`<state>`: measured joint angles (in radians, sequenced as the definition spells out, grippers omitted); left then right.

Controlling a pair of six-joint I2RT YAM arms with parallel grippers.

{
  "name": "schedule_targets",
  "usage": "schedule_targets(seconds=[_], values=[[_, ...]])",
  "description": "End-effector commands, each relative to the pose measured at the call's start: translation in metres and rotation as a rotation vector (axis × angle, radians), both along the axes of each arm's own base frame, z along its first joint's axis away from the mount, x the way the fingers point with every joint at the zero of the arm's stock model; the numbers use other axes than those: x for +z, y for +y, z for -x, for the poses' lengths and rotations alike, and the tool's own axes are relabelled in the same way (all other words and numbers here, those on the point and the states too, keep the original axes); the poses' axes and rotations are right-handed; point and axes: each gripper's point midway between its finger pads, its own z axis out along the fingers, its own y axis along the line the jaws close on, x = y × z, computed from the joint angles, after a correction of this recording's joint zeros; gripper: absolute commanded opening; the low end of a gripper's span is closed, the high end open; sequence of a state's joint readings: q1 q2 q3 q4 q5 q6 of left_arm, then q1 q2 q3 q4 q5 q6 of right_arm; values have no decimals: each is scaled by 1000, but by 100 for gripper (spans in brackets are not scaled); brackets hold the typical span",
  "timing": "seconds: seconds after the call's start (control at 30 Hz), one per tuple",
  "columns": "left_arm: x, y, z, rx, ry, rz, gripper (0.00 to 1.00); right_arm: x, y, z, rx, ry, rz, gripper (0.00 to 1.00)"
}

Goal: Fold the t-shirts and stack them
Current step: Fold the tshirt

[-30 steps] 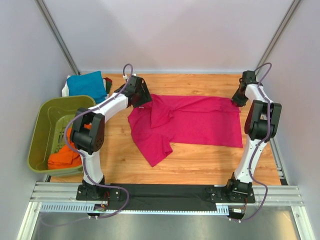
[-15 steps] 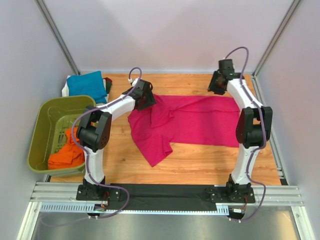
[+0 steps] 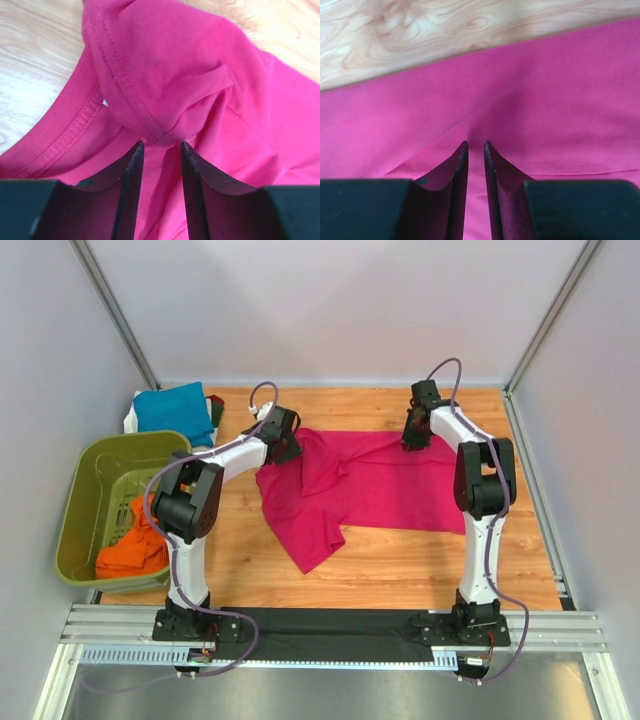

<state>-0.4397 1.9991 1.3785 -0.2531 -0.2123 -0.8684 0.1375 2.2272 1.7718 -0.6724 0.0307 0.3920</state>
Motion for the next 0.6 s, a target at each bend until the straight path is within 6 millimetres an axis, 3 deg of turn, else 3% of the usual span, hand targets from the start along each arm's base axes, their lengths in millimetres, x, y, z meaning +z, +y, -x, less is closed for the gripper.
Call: schedule_targets(seconds=[0.0, 0.1, 0.2, 0.3, 0.33, 0.37, 0.4, 0.47, 0.53, 0.57], values=[[22, -7, -14, 3, -76, 51, 43, 2, -8, -20, -17, -59, 49, 20], [24, -6, -13, -19, -79, 35, 39, -12, -18, -16, -44, -17, 92, 18], [28, 1, -10, -44, -100, -15, 33, -10, -15, -11, -44, -2, 65, 16], [39, 3, -12, -92, -133, -52, 33, 16, 3, -6, -6, -49, 1, 23], [43, -2, -11, -126, -141, -42, 35, 39, 10, -7, 13, -95, -17, 26], [54, -4, -11, -147, -166, -35, 37, 49, 16, -3, 29, -111, -24, 31], [57, -7, -8, -186, -171, -40, 40, 74, 22, -1, 42, -160, -40, 34], [76, -10, -3, -216, -207, -34, 51, 94, 44, 8, 101, -190, -82, 41], [82, -11, 8, -238, -214, -36, 61, 122, 61, 18, 146, -242, -119, 42], [96, -10, 13, -243, -238, -26, 62, 126, 78, 25, 184, -248, -139, 43]])
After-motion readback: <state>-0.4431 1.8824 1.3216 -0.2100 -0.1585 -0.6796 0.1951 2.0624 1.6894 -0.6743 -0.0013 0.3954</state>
